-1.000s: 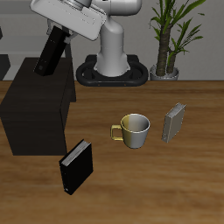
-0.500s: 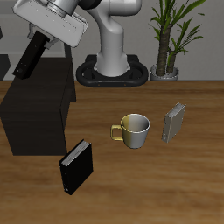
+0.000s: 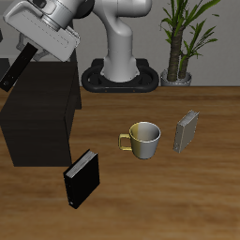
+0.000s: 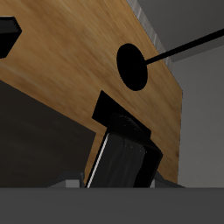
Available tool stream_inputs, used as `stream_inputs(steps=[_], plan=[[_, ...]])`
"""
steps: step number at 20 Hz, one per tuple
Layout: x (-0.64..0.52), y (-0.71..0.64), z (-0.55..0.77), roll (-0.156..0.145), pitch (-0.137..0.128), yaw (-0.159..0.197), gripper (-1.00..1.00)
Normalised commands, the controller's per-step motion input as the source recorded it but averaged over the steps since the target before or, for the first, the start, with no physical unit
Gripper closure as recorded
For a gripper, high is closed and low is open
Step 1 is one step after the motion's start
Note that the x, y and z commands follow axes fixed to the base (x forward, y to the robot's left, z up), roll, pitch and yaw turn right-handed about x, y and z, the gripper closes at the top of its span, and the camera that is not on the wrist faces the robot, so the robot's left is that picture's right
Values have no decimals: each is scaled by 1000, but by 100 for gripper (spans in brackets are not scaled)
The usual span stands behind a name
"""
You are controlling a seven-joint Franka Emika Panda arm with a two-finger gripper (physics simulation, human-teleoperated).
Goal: Place the left black book flat on top of the shelf
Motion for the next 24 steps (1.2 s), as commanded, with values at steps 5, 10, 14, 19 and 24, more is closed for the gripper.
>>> stream_inputs(steps=[5,10,14,19,24], plan=[[127,-17,-269,-28,23,32,100],[98,235,-203,21,37,-3,100],[257,335,-390,133,125,-1,-100],[160,455,-451,87,140,-34,-100],[79,471,-210,75,69,-18,-100]])
